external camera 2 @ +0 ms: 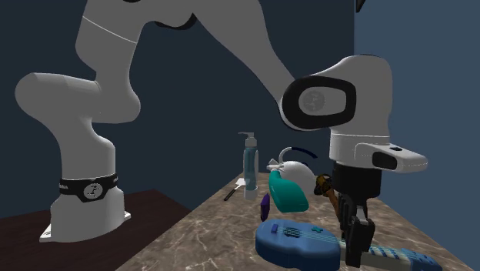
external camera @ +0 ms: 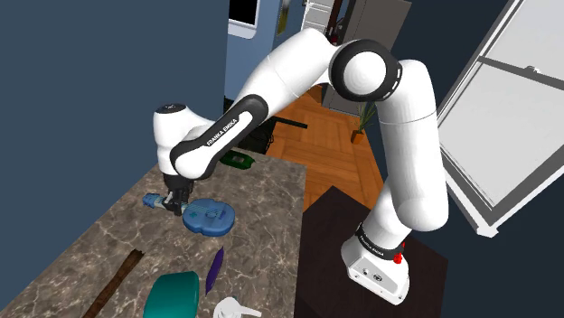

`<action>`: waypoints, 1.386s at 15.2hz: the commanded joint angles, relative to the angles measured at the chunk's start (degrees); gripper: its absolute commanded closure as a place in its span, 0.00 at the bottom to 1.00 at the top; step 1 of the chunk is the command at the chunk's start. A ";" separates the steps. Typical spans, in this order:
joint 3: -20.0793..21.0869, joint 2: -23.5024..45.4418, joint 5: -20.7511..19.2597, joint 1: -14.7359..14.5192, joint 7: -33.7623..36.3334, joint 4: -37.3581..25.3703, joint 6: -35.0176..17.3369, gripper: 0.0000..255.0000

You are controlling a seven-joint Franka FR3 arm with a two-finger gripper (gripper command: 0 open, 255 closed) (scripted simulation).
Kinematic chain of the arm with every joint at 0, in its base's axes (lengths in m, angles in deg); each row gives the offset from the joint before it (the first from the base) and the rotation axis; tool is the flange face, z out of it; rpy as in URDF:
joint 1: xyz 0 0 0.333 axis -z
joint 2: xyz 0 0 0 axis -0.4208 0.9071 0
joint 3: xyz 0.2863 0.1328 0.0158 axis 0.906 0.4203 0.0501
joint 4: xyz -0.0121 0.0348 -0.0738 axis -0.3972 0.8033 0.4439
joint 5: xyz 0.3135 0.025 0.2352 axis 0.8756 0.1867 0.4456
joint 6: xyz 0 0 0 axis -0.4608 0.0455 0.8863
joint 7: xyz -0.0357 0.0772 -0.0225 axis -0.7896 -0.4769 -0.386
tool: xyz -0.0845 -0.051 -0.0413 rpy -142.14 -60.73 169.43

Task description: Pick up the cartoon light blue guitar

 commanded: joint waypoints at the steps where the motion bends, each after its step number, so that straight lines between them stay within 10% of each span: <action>1: -0.03 0.06 0.00 0.01 0.00 -0.01 -0.04 1.00; 21: 1.80 -8.10 2.52 1.32 -1.22 -0.25 8.20 1.00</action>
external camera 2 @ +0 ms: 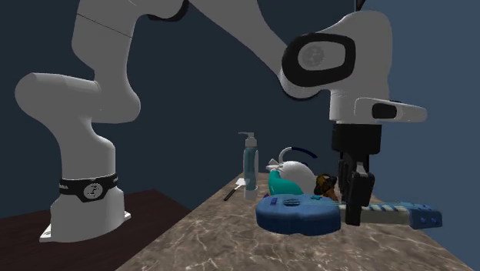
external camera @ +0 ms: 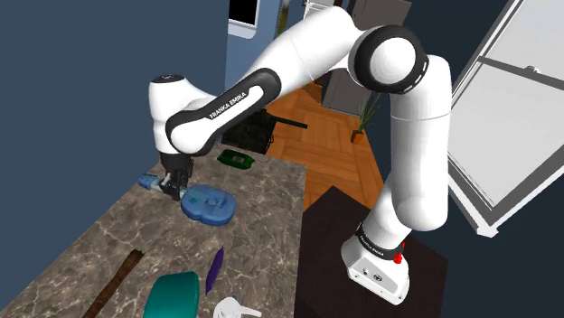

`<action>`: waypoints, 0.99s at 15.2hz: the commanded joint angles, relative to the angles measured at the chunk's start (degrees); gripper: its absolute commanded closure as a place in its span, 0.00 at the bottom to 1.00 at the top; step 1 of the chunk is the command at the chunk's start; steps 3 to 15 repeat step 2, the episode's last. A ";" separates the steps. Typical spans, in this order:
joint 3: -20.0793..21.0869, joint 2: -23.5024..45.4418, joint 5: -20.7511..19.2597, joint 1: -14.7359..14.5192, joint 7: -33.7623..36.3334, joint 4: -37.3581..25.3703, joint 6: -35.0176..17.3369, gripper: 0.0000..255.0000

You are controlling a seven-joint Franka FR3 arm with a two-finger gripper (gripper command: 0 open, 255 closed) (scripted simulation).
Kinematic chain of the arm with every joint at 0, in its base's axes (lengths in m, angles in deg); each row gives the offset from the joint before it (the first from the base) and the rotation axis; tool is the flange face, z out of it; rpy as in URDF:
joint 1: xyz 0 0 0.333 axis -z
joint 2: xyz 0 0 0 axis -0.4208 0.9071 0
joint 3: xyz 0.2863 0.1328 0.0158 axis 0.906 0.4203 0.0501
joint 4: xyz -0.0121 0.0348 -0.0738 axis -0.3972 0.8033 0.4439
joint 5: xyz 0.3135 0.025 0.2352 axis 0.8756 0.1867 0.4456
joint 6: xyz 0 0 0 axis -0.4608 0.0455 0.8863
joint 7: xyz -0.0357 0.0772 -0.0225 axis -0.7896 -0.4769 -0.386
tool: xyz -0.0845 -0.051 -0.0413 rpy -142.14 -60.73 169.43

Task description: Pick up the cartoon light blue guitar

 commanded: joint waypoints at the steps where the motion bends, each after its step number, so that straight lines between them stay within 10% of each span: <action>1: 0.12 -0.74 0.25 0.19 -0.24 -0.13 0.82 1.00; 15: 0.12 -0.73 0.25 0.19 -0.24 -0.14 0.82 1.00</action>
